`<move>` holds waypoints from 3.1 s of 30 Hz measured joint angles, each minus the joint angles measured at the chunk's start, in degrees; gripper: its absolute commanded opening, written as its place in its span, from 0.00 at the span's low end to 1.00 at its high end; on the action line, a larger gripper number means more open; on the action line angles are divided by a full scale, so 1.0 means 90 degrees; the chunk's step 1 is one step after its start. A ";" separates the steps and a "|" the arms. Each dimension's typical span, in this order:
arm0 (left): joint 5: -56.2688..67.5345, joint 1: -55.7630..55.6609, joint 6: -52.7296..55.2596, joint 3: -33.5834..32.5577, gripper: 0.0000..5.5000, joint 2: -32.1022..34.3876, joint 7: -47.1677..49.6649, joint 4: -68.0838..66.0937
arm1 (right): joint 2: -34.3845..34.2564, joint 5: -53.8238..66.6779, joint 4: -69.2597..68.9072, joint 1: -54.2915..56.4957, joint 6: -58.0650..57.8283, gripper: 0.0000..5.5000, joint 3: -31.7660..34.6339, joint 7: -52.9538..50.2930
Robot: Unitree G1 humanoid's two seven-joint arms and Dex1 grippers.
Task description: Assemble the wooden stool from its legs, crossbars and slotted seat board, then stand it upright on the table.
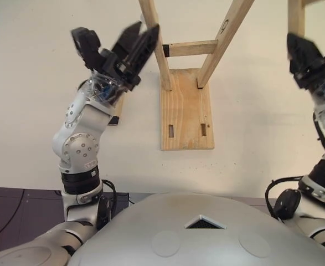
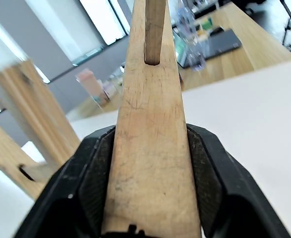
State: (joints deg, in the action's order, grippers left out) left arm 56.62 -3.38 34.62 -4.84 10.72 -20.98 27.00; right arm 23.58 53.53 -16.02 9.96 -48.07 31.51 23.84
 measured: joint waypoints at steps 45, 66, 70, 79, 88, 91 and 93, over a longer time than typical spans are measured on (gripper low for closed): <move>0.3315 -0.2429 0.1038 0.0394 0.38 -0.0757 0.1135 -0.1015 | 0.1969 0.3808 -0.0849 0.0225 -0.1204 0.48 -0.1304 0.1212; -0.0952 0.0542 -0.0975 0.0253 0.38 0.1845 -0.3421 -0.0397 | 0.2687 0.0210 0.1307 -0.0762 0.0028 0.60 -0.1672 0.3443; -0.1212 0.0866 -0.1216 0.0368 0.38 0.1820 -0.3595 -0.0362 | 0.2688 -0.0047 0.1513 -0.0726 0.0045 0.60 -0.1762 0.3572; -0.2385 0.1259 -0.2706 0.0939 0.38 0.1974 -0.4204 -0.0560 | 0.2663 -0.0200 0.1598 -0.0560 0.0032 0.60 -0.1767 0.3572; -0.3260 0.0986 -0.2373 0.1750 0.38 0.2883 -0.3828 0.0019 | 0.2423 -0.0255 0.1395 -0.0788 0.0049 0.60 -0.1782 0.3436; -0.3446 0.0898 -0.2350 0.1983 0.37 0.2960 -0.3494 0.0141 | 0.2423 -0.0257 0.1277 -0.0857 0.0046 0.60 -0.1781 0.3433; -0.3543 0.0809 -0.2350 0.2141 0.37 0.2966 -0.3394 0.0102 | 0.2422 -0.0264 0.1250 -0.0902 0.0046 0.60 -0.1782 0.3425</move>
State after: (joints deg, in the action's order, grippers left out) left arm 24.74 3.90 13.47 14.44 37.42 -51.53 27.92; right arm 45.37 51.15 -4.77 1.84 -47.65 15.47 54.66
